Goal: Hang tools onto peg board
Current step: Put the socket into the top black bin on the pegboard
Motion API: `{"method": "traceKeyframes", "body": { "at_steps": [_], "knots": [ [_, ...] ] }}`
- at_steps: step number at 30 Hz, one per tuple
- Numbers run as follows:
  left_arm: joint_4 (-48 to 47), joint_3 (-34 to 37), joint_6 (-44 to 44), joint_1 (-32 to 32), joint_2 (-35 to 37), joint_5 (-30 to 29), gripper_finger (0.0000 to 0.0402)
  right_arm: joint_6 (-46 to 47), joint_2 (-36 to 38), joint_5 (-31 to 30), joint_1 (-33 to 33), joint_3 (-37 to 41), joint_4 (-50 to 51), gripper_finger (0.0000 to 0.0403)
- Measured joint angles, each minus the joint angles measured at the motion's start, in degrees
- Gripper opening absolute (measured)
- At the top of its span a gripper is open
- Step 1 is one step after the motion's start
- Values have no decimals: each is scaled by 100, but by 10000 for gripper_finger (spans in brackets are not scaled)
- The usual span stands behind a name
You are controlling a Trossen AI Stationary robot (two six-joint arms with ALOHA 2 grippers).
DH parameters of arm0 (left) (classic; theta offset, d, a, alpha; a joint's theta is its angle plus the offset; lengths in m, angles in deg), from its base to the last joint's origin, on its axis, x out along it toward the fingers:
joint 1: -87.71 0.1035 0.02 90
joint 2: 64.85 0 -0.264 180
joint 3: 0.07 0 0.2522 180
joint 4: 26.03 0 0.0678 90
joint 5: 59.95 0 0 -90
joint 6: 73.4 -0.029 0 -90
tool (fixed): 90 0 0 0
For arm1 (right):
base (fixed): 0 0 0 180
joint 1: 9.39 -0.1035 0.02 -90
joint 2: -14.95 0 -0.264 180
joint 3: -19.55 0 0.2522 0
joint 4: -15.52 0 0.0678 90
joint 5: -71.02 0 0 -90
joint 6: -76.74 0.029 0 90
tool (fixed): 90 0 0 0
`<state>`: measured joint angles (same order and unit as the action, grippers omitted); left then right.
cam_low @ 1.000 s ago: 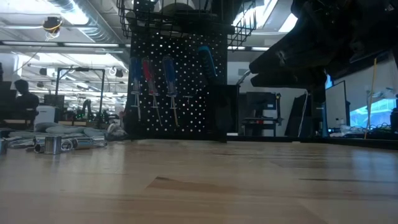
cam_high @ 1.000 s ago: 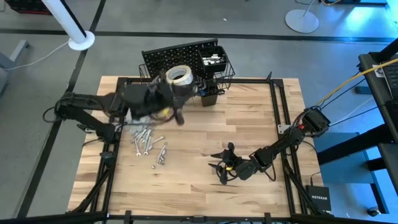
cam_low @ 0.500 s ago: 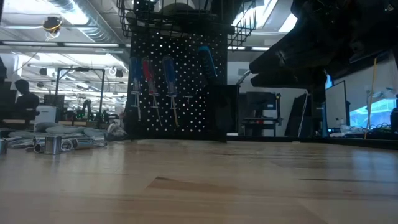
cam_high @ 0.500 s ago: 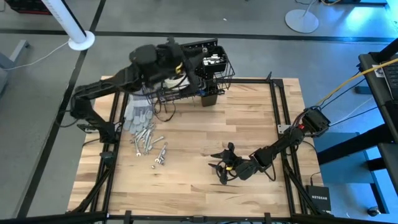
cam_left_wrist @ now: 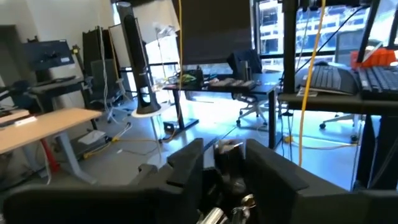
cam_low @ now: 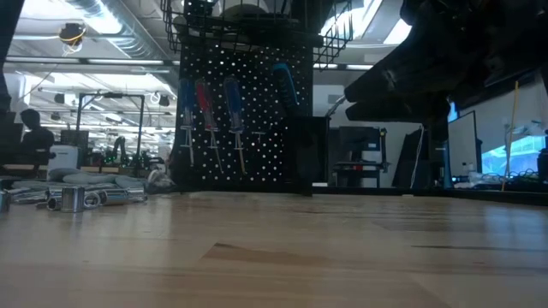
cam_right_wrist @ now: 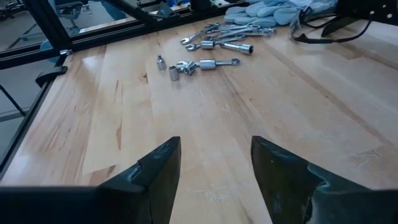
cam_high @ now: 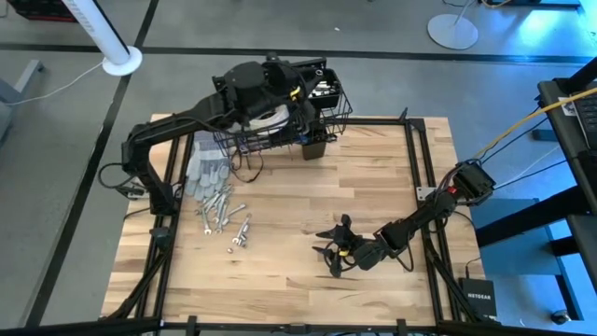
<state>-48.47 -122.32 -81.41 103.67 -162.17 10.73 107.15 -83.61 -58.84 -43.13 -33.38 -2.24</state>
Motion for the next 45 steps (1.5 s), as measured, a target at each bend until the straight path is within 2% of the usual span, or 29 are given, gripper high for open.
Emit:
{"method": "traceKeyframes", "body": {
  "at_steps": [5, 10, 14, 17, 22, 27, 37, 45],
  "knots": [
    [-254, 0, -144, -18, 125, -41, 165, -1, 0, -1, 1, 0, 7, 199],
    [-931, 0, -149, -235, 526, -52, 186, -2, 0, -2, 2, 0, 4, 199],
    [-1952, -4, -122, -652, 1066, -52, 186, -2, 0, 0, 1, 0, 0, 199],
    [-3126, -13, 61, -1151, 1478, -49, 181, 1, 0, 0, 1, 0, 0, 199],
    [-5262, 171, 1038, -2181, 1901, -32, 173, 22, 0, 0, 2, 0, 0, 199],
    [-6402, 816, 2650, -3108, 2038, -76, 166, 22, 0, -6, 1, 0, 3, 199],
    [-6446, 3008, 4668, -4266, 2035, -72, 163, 74, 0, -14, 2, 0, 0, 199],
    [-4911, 4740, 4970, -4688, 2031, 781, 162, 83, 0, -17, 1, 0, -8, 199]
  ]
}}
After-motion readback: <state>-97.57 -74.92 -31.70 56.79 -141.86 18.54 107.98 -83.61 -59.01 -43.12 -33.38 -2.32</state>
